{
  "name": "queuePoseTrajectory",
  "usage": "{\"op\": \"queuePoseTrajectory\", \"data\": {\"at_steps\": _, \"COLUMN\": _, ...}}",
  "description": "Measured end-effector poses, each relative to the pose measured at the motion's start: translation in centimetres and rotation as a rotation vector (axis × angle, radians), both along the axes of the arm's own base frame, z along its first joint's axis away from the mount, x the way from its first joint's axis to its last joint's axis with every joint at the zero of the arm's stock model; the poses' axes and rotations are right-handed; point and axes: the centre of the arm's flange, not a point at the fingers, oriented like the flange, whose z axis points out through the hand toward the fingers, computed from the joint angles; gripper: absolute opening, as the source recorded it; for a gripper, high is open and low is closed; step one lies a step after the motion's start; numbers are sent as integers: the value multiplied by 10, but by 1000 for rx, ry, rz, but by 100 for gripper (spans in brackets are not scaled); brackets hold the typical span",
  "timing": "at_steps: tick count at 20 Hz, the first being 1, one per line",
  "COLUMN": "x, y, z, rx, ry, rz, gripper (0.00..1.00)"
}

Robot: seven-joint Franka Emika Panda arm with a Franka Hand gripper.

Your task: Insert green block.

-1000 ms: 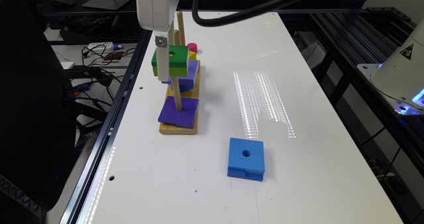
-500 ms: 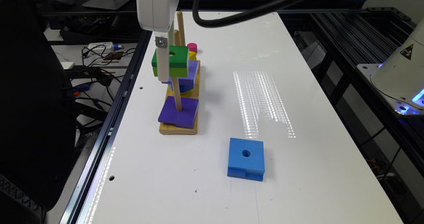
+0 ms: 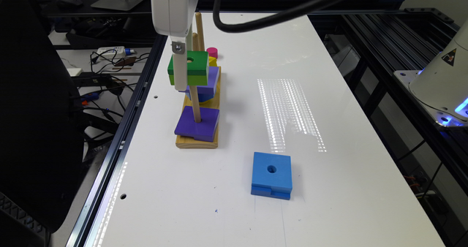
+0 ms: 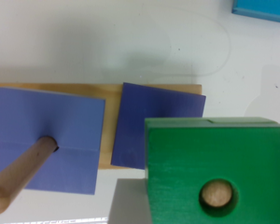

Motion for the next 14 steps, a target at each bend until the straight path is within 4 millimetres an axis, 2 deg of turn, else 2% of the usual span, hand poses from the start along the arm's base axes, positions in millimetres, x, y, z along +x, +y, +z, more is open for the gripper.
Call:
{"op": "queuePoseTrajectory", "data": {"at_steps": 6, "x": 3, "y": -1, "z": -39, "rx": -2, "ry": 11, "rz": 6, "gripper": 0}}
{"op": "queuePoseTrajectory", "data": {"at_steps": 14, "x": 3, "y": -1, "z": -39, "rx": -2, "ry": 12, "rz": 6, "gripper": 0}}
